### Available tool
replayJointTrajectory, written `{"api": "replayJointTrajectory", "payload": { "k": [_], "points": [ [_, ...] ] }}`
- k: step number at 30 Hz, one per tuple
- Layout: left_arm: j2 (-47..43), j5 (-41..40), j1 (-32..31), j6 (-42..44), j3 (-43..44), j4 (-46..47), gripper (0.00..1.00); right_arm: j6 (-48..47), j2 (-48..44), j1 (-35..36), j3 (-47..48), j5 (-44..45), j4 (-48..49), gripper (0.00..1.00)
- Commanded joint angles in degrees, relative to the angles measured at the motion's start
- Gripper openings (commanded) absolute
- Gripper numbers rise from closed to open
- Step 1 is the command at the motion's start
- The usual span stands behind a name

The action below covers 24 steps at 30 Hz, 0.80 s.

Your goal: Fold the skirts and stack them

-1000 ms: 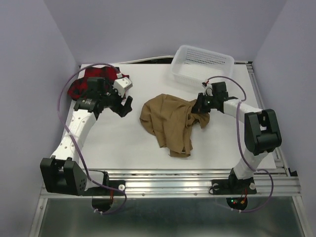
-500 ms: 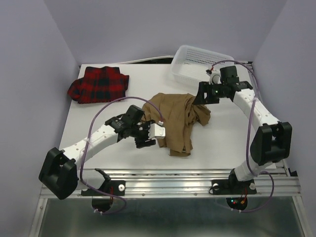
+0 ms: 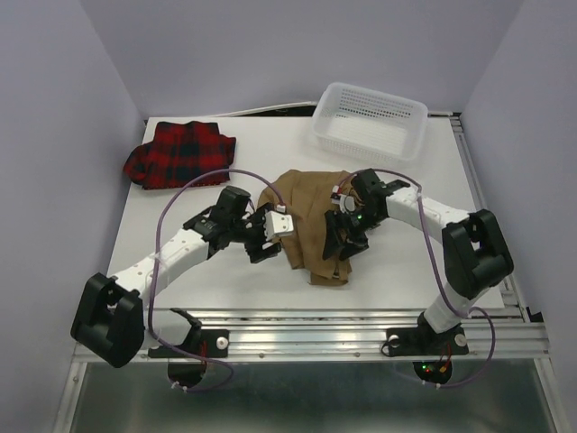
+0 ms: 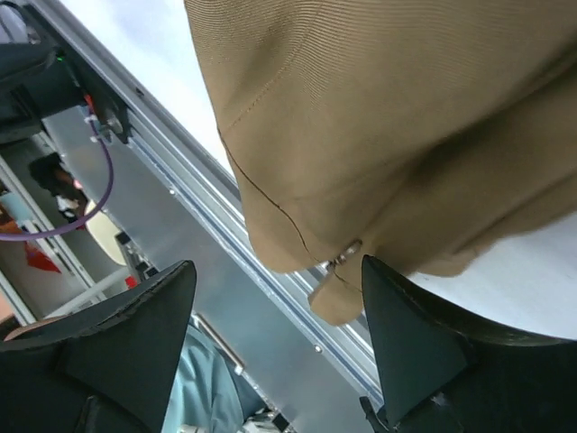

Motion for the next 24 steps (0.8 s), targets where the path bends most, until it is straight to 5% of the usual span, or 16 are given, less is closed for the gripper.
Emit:
{"api": "replayJointTrajectory", "payload": {
  "k": [1,6,8,15,24],
  "points": [
    [-4.92,0.67,-0.50,-0.93,-3.00,2.97,0.83,3.20,1.96,1.80,-0.23,6.24,3.68,0.82],
    [-5.62,-0.82,-1.99,0.29,-4.32,4.02,0.85,2.77,5.74,3.47,1.70,9.25,1.31,0.82],
    [-5.54,-2.05,-3.31,1.09,-4.84,4.37,0.84,2.68,6.18,4.00,1.71,8.55,1.22,0.74],
    [-3.08,-3.02,-8.50,3.19,-5.64,7.27,0.83,0.92,6.45,4.62,5.83,7.15,1.13,0.01],
    [1.75,-2.75,-11.31,11.10,-5.20,10.34,0.84,-1.63,1.89,-6.52,21.04,-0.93,-1.07,0.01]
  ]
}}
